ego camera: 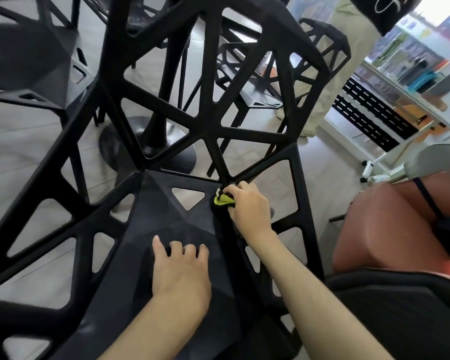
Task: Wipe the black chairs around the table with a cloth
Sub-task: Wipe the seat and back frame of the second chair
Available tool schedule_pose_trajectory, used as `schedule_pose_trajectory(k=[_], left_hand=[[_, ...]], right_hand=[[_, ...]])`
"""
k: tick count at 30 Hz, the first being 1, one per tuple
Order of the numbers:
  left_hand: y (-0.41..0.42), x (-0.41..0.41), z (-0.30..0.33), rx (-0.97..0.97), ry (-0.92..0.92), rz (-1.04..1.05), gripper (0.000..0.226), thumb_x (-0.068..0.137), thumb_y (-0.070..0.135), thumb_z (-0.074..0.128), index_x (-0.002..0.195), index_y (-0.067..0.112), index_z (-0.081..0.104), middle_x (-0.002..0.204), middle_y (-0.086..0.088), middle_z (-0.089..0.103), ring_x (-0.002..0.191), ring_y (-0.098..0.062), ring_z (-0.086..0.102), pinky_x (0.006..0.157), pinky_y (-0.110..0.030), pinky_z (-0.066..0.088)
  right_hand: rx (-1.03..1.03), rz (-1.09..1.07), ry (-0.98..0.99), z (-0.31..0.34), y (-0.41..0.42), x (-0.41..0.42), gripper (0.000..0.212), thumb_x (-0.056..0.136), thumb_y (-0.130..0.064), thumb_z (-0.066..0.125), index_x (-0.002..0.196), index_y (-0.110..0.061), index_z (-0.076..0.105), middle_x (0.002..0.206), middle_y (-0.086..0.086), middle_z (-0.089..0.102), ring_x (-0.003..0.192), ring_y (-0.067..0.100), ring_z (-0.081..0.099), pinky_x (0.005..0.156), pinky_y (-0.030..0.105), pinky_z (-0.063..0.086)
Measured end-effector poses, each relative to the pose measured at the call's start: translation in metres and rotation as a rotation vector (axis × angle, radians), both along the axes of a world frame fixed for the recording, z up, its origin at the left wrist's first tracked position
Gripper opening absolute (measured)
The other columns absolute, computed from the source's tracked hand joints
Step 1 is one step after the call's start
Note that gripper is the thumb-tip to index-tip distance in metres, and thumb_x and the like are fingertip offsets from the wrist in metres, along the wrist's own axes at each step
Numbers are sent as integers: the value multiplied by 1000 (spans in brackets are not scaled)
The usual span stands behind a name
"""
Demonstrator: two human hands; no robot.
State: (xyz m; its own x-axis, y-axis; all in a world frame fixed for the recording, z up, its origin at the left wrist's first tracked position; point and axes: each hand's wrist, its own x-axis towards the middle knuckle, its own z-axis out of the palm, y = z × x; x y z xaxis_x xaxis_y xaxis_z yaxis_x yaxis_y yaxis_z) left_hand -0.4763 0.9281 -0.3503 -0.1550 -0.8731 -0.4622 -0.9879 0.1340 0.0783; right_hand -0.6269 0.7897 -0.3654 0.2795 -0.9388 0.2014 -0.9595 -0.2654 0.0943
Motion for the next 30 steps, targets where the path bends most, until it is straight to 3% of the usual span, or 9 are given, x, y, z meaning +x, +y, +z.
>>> schedule_pose_trajectory(k=[5, 7, 9, 12, 17, 20, 24, 27, 30], left_hand=[[5, 10, 5, 13, 1, 6, 70, 110, 45, 33, 166, 23, -1, 165, -2, 29, 154, -34, 20, 125, -64, 0], [7, 13, 8, 18, 1, 8, 67, 110, 47, 30, 166, 23, 1, 164, -1, 30, 153, -33, 22, 125, -63, 1], [9, 14, 11, 18, 2, 2, 66, 110, 49, 28, 166, 24, 2, 164, 0, 31, 153, -32, 23, 125, -63, 2], [11, 15, 13, 33, -1, -4, 66, 109, 50, 28, 165, 25, 3, 164, 0, 30, 153, -31, 23, 125, -62, 4], [14, 18, 16, 29, -14, -11, 64, 109, 49, 30, 165, 25, 8, 162, 0, 33, 152, -31, 26, 125, -61, 7], [13, 19, 17, 28, -19, -10, 64, 109, 49, 31, 164, 25, 10, 161, 0, 34, 151, -31, 27, 125, -61, 8], [12, 18, 18, 28, -12, -8, 64, 109, 50, 31, 165, 26, 10, 162, 0, 34, 152, -31, 26, 125, -61, 9], [12, 18, 18, 14, -14, -12, 63, 109, 49, 31, 164, 26, 12, 162, -1, 33, 152, -31, 26, 125, -61, 9], [10, 26, 19, -19, -14, 2, 60, 109, 48, 30, 163, 26, 15, 163, -2, 32, 152, -31, 25, 125, -60, 11]], right_hand=[[178, 71, 296, 47, 33, -34, 29, 91, -15, 65, 116, -30, 67, 111, -2, 58, 106, 23, 56, 68, 33, 45], [68, 37, 345, 72, 49, -63, 30, 89, -16, 68, 115, -32, 67, 109, -3, 59, 102, 23, 56, 67, 34, 48], [-143, -56, 301, 93, 58, -89, 38, 81, -15, 78, 114, -33, 70, 105, -4, 60, 93, 21, 55, 63, 34, 52], [-248, -135, 173, 84, 71, -98, 37, 80, -15, 80, 112, -32, 72, 105, -4, 62, 90, 19, 56, 63, 31, 50], [-95, -47, 70, -2, 100, -68, 45, 69, -1, 80, 106, -25, 72, 101, 0, 61, 78, 23, 58, 50, 31, 45], [-80, -34, 125, 18, 90, -74, 43, 72, -11, 80, 108, -33, 72, 99, -5, 62, 84, 22, 58, 52, 31, 45], [-270, -137, 61, 54, 84, -98, 37, 82, -17, 77, 116, -30, 70, 106, -4, 64, 92, 20, 59, 61, 34, 52], [-273, -214, -63, 25, 98, -80, 40, 82, -18, 79, 119, -28, 69, 111, -4, 66, 90, 20, 63, 63, 34, 54], [-174, -261, -96, -12, 106, -50, 41, 80, -16, 81, 117, -29, 71, 103, -4, 68, 82, 22, 63, 56, 34, 52]])
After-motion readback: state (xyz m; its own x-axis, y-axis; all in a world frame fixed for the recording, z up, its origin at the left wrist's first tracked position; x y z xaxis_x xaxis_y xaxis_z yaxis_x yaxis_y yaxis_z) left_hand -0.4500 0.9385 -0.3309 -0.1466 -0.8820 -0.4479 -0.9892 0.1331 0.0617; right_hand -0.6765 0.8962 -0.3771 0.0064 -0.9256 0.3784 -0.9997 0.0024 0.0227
